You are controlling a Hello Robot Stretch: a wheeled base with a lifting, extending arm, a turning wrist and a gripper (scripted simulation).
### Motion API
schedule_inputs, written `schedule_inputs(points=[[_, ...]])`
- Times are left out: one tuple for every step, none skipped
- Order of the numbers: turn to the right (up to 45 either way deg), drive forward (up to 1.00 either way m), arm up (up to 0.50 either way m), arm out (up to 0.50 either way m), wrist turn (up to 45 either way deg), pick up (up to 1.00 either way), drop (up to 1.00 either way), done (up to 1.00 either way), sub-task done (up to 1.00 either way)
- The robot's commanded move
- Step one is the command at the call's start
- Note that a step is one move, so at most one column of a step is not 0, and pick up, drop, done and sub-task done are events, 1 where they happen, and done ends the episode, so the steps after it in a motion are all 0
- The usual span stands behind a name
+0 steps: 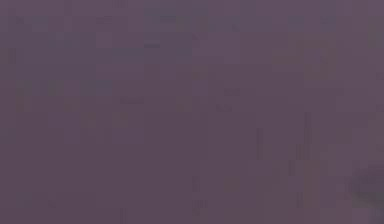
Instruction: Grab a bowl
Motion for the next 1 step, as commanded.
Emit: schedule_inputs(points=[[0.0, 0.00, 0.00, 0.00, 45.0, 0.00, 0.00, 0.00, 0.00]])
